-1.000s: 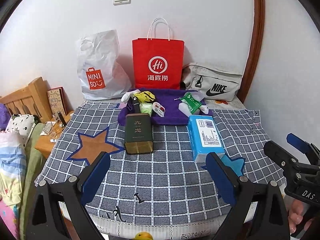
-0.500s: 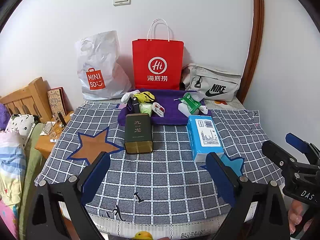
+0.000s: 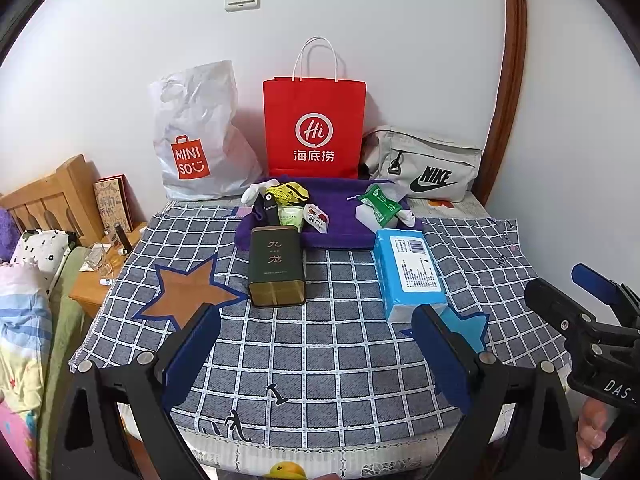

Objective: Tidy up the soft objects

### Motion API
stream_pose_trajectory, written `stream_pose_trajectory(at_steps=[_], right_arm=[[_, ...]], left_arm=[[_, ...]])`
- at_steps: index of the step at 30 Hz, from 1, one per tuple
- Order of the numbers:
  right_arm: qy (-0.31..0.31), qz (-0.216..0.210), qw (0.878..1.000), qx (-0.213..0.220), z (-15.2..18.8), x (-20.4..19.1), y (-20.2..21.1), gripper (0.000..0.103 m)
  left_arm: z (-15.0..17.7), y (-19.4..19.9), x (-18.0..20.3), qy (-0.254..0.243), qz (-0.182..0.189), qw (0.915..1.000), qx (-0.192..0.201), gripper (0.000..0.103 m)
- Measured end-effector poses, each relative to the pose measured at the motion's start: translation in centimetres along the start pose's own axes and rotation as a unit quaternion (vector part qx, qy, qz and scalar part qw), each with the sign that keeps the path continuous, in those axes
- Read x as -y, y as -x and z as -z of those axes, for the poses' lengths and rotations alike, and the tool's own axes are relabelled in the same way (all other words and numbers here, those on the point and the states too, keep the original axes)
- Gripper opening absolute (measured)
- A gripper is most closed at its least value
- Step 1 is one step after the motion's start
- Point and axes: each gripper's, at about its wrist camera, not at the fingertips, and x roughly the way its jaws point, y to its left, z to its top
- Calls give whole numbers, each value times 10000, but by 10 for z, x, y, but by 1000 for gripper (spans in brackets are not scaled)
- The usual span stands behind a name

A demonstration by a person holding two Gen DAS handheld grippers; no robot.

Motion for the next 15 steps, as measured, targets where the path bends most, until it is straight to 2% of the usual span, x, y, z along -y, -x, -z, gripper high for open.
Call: stream_pose_trajectory(at_steps=[15], right_arm=[[31, -13, 10000, 22, 0, -3, 2, 103]], left_arm=[[0, 1, 3, 0, 7, 10000, -17, 97]])
